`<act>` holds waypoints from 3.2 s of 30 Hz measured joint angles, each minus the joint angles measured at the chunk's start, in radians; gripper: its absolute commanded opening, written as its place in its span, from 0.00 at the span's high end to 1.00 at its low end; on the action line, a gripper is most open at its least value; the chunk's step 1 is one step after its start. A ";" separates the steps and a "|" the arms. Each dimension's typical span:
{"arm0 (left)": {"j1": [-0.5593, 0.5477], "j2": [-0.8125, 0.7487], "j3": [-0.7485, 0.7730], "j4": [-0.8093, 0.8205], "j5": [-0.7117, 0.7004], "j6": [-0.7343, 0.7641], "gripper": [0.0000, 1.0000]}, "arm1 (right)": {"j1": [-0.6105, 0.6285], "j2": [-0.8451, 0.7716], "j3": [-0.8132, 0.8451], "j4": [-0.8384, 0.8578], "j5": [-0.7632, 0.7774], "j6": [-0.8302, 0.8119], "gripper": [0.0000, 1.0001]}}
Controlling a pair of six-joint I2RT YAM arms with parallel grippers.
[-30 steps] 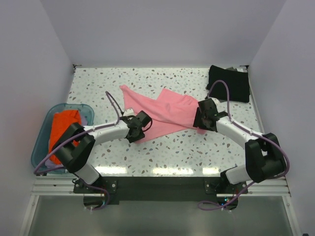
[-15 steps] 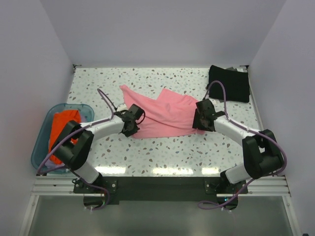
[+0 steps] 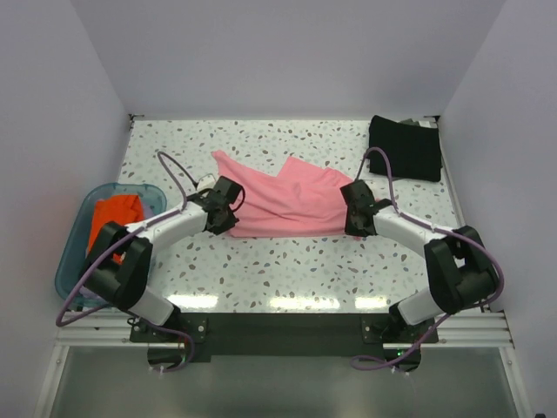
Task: Fold and stack the t-shirts
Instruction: Flatten the tshirt out
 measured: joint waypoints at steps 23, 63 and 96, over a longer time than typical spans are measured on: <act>0.363 -0.335 0.257 -0.090 0.115 0.267 1.00 | -0.317 -0.333 0.425 -0.184 -0.248 0.037 1.00; 0.466 0.393 1.403 0.077 0.416 0.324 1.00 | -0.328 0.488 1.636 -0.193 -0.479 -0.173 1.00; 0.547 -0.278 -0.362 0.345 0.378 0.140 1.00 | -0.320 -0.368 -0.214 0.023 -0.367 -0.035 0.42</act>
